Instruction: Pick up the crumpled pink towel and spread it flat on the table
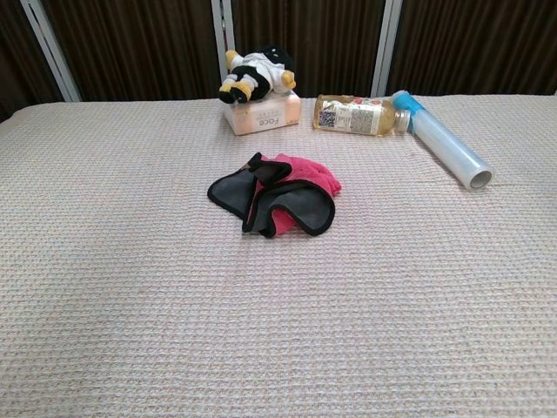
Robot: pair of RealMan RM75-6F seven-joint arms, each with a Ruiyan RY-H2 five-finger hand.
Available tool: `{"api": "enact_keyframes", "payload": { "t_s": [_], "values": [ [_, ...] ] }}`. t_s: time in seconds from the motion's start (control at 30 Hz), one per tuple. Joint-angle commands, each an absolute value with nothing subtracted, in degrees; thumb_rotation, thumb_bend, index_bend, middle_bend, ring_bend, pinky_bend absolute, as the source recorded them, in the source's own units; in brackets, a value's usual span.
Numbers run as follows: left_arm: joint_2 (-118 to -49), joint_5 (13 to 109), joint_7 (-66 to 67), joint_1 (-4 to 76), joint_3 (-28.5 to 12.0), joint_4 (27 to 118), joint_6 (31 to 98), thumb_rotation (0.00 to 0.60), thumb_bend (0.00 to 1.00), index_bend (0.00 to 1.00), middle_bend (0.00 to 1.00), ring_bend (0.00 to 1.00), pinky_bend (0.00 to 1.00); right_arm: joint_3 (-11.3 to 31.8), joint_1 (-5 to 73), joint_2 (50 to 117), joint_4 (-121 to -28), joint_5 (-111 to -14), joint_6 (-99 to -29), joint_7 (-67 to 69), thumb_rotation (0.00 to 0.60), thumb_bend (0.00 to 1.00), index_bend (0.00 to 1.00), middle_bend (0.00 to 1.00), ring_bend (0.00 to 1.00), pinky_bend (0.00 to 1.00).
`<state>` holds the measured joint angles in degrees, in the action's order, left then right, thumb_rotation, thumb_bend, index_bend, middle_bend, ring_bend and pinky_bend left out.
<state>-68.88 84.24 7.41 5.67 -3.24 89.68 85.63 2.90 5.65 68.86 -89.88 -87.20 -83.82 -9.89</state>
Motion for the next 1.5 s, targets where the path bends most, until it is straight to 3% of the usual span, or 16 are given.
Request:
{"api": "enact_keyframes", "payload": {
  "t_s": [0.03, 0.17, 0.37, 0.63, 1.03, 1.27, 1.5],
  "values": [
    [-69.3, 84.5, 6.8, 5.8, -3.8, 90.1, 86.2, 0.600, 0.07, 0.15, 0.08, 0.00, 0.05, 2.6, 5.8, 69.4, -89.7, -87.4, -83.4, -10.6, 0.600, 0.33, 0.00, 0.00, 0.00, 0.00],
    [-71.3, 84.6, 6.7, 7.8, -6.1, 90.5, 86.2, 0.600, 0.17, 0.28, 0.16, 0.00, 0.10, 2.8, 6.1, 70.1, -89.4, -87.2, -83.2, -11.4, 0.600, 0.33, 0.00, 0.00, 0.00, 0.00],
    [-75.6, 81.8, 12.1, 16.5, -12.6, 91.9, 79.3, 0.600, 0.21, 0.42, 0.21, 0.03, 0.15, 3.8, 6.8, 70.6, -89.6, -85.5, -81.9, -10.9, 0.600, 0.33, 0.00, 0.00, 0.00, 0.00],
    [-87.9, 72.6, 22.4, 29.5, -20.0, 86.1, 69.4, 0.600, 0.21, 0.41, 0.20, 0.03, 0.15, 5.2, 7.4, 71.1, -88.6, -83.3, -81.1, -9.3, 0.600, 0.33, 0.00, 0.00, 0.00, 0.00],
    [-106.5, 70.9, 27.3, 43.1, -21.4, 69.6, 64.2, 0.600, 0.22, 0.45, 0.21, 0.03, 0.15, 6.1, 7.2, 70.4, -87.0, -80.9, -80.6, -6.3, 0.600, 0.33, 0.00, 0.00, 0.00, 0.00],
    [-113.2, 70.3, 26.2, 47.0, -21.3, 63.9, 62.7, 0.600, 0.22, 0.46, 0.22, 0.03, 0.15, 6.0, 7.0, 70.3, -86.8, -80.7, -80.7, -5.9, 0.600, 0.33, 0.00, 0.00, 0.00, 0.00],
    [-118.7, 73.3, 22.8, 50.8, -21.9, 57.4, 65.3, 0.600, 0.27, 0.49, 0.23, 0.03, 0.15, 6.0, 6.8, 69.9, -87.1, -80.9, -81.1, -4.5, 0.600, 0.33, 0.00, 0.00, 0.00, 0.00]
  ]
}}
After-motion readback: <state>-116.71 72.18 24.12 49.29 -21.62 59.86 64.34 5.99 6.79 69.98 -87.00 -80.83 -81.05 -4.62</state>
